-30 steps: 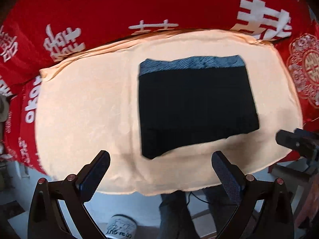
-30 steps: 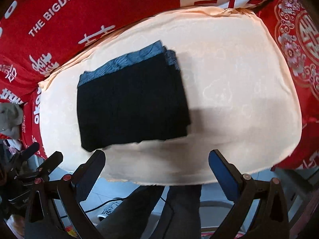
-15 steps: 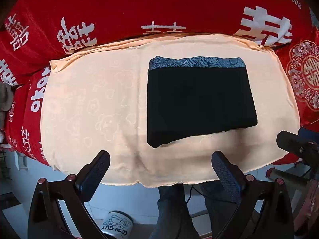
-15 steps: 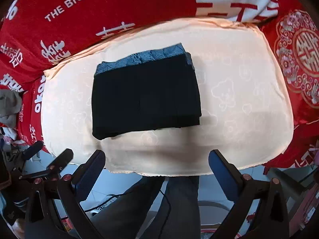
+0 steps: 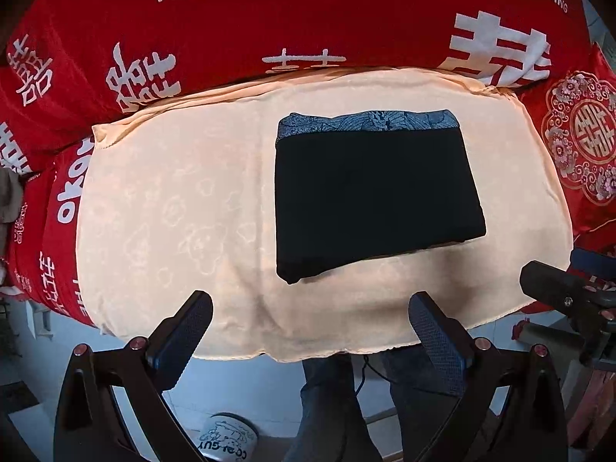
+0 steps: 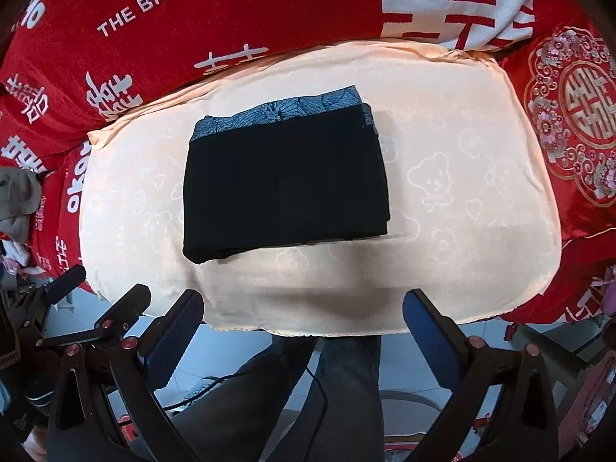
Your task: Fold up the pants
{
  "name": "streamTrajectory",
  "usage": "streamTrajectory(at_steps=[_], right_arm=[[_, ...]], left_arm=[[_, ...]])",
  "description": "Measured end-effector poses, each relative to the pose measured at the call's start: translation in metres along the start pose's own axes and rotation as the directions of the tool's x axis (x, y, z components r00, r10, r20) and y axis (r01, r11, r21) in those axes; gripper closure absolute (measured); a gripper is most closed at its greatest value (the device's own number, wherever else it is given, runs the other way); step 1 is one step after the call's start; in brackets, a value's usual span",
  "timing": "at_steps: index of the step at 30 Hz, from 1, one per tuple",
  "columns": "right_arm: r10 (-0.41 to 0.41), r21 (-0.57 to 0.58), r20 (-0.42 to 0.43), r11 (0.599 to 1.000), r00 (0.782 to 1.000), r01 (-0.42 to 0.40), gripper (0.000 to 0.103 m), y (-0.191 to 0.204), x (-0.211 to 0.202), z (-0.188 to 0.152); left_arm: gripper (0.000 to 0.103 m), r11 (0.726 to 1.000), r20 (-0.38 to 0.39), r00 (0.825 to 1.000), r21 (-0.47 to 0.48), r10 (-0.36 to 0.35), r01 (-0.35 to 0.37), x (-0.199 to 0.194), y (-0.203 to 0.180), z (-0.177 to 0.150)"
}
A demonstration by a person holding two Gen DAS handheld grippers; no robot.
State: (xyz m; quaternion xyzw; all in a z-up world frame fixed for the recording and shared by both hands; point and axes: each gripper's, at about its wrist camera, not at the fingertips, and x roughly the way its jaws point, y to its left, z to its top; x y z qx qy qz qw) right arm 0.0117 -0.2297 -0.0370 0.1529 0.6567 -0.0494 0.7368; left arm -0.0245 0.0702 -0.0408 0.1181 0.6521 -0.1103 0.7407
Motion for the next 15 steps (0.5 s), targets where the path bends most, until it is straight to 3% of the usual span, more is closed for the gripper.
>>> streamTrajectory(at_steps=[15], right_arm=[[-0.065, -0.008, 0.032, 0.998, 0.997, 0.066, 0.0, 0.0029, -0.0046, -0.0074]], left_arm=[[0.001, 0.998, 0.009, 1.0, 0.061, 0.024, -0.025, 0.0004, -0.0087, -0.0001]])
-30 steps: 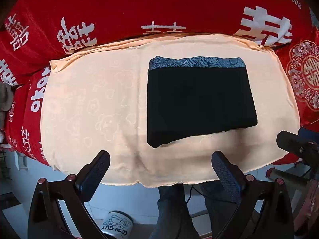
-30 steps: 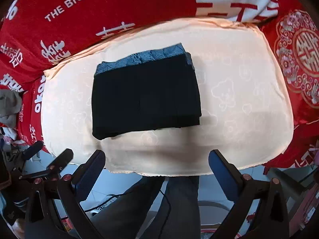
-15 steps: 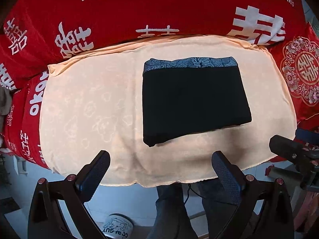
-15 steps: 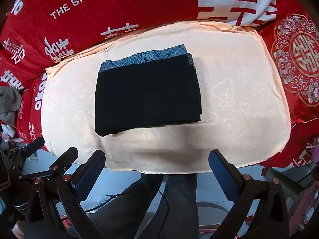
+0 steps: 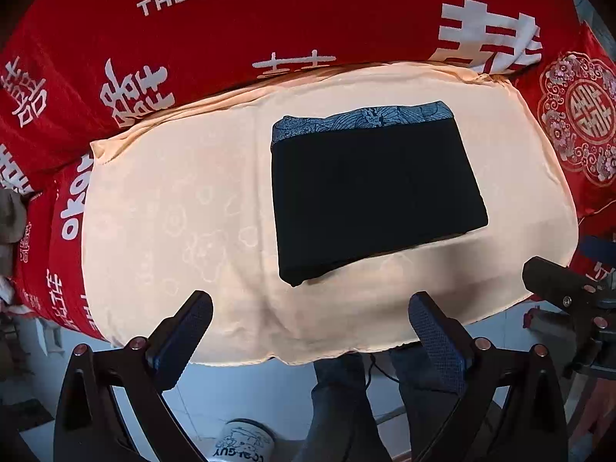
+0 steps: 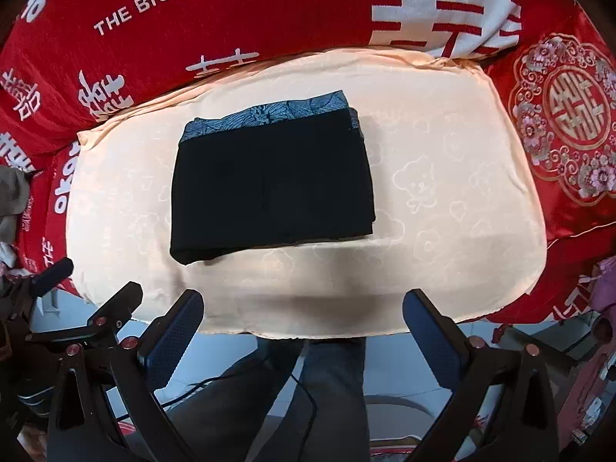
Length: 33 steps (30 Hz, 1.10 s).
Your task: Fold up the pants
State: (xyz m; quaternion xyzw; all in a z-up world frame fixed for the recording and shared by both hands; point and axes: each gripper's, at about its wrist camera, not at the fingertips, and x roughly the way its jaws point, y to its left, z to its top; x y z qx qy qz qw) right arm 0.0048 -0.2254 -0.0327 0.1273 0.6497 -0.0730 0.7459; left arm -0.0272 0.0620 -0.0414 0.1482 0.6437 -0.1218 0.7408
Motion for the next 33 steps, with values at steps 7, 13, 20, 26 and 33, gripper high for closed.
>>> streamTrajectory(at_steps=[7, 13, 20, 26, 33], right_arm=[[-0.041, -0.026, 0.015, 0.999, 0.999, 0.042, 0.0, 0.005, 0.0, 0.002], [-0.053, -0.055, 0.019, 0.997, 0.998, 0.054, 0.0, 0.013, 0.001, 0.005], [-0.054, -0.064, 0.012, 0.996, 0.998, 0.055, 0.0, 0.017, 0.003, 0.007], [-0.049, -0.07, 0.01, 0.996, 0.999, 0.049, 0.0, 0.02, 0.005, 0.008], [-0.051, -0.075, 0.005, 0.996, 0.999, 0.052, 0.0, 0.023, 0.007, 0.007]], left_arm=[[0.001, 1.0, -0.01, 1.0, 0.002, -0.001, 0.001, 0.002, 0.002, 0.001], [0.001, 1.0, -0.013, 1.0, 0.005, 0.002, -0.002, 0.004, 0.003, 0.001], [0.001, 1.0, -0.019, 1.0, 0.009, -0.004, 0.004, 0.006, 0.004, 0.002], [0.001, 1.0, -0.021, 1.0, 0.018, -0.004, 0.005, 0.007, 0.001, 0.001], [0.001, 1.0, -0.02, 1.0, 0.02, 0.001, -0.001, 0.007, 0.001, 0.002]])
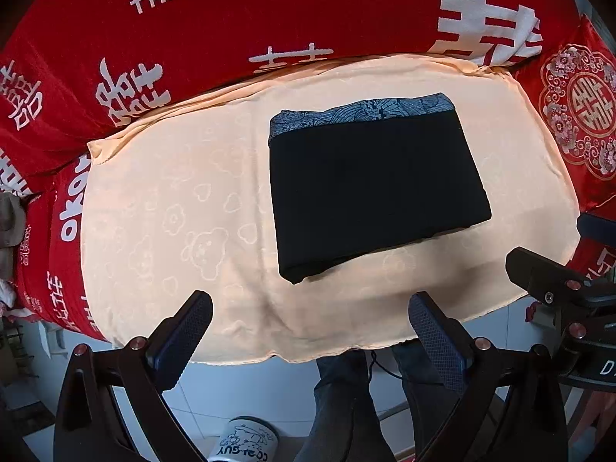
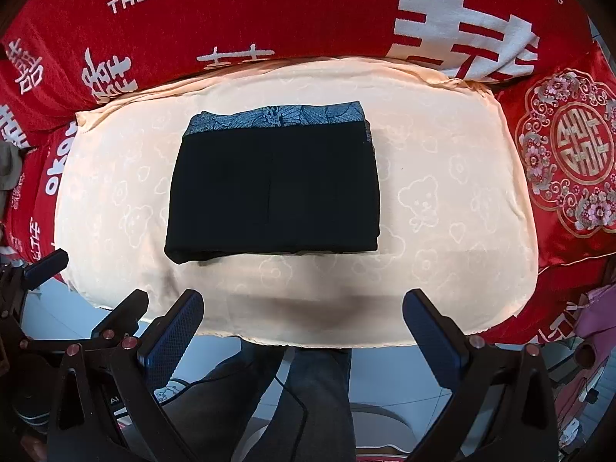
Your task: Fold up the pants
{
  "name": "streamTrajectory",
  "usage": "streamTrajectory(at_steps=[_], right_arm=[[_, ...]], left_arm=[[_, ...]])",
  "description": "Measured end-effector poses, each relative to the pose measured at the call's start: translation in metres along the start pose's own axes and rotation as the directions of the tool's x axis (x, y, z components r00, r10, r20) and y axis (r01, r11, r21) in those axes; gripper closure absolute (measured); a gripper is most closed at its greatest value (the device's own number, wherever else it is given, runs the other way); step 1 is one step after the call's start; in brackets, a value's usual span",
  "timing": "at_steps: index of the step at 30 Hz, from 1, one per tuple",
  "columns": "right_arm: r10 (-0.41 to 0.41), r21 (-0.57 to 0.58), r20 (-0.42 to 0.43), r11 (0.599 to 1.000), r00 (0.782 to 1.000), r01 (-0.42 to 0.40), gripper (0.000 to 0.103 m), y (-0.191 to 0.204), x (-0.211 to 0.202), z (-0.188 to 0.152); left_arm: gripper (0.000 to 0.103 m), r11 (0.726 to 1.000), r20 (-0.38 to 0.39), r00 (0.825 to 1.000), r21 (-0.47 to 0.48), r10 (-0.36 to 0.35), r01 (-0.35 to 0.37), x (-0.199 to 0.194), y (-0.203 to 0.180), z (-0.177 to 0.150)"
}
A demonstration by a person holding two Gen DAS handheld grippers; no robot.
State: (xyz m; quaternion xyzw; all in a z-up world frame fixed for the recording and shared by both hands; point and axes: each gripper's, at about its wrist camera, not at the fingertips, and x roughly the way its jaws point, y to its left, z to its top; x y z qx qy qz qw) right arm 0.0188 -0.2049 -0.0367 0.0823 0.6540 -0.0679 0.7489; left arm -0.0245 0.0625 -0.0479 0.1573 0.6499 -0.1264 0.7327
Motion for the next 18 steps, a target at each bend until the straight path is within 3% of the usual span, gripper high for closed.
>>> streamTrajectory(at_steps=[18], right_arm=[[0.003, 0.009, -0.004, 1.0, 1.0, -0.003, 0.0, -0.0005, 0.0024, -0.0032]], left_arm=[[0.001, 1.0, 0.012, 1.0, -0.002, -0.012, 0.012, -0.0029, -0.0034, -0.0015]])
